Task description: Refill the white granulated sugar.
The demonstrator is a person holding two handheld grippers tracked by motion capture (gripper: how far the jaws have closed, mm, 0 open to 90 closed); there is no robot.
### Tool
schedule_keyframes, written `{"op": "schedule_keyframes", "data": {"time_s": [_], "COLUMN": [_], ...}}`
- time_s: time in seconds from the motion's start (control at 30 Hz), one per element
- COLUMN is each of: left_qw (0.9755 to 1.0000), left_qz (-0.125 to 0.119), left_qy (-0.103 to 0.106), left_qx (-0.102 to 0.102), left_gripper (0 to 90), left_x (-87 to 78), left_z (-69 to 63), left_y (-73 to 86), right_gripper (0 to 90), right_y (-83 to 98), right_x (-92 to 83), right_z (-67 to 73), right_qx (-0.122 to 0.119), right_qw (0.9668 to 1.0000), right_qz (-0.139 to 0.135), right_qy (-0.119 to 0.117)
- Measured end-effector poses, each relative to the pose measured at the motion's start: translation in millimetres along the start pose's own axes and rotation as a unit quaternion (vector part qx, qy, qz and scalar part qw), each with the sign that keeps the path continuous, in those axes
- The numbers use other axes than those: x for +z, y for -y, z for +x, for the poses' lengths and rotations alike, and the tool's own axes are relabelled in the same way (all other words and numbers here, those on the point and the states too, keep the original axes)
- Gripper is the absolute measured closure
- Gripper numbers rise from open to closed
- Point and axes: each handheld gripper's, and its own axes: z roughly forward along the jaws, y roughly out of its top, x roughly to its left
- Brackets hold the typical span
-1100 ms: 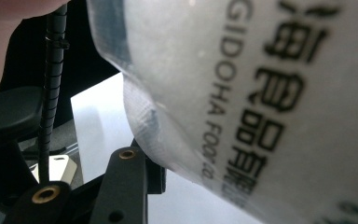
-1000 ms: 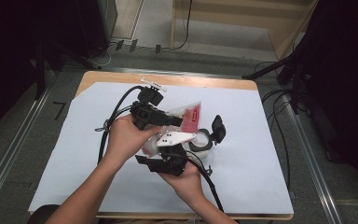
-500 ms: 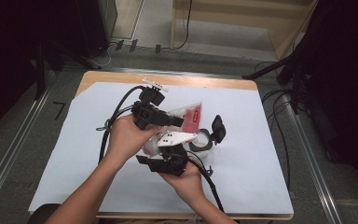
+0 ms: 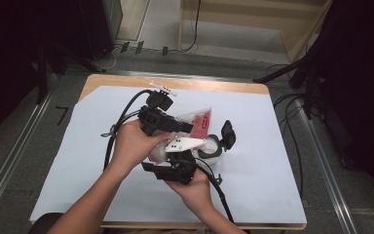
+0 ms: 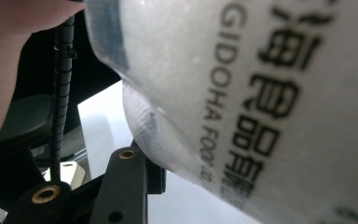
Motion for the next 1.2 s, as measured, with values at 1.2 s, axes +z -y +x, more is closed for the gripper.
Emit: {"op": "schedule_keyframes", "data": {"time_s": [1.2], "left_qw": [1.0000], "left_qz": [-0.006], "left_qy": [-0.004], "left_qx": [0.002], "left_gripper": [71.3], "left_x": [3.0], "left_z": [1.8], "left_y": [0.4], "right_gripper": [63.4], "right_y": [2.3], "right_x": [2.0], "right_z": [-8.7], "right_qx": [-0.021], "right_qw": [0.9997], "right_qz": [0.006], "right_qy": [0.011]}}
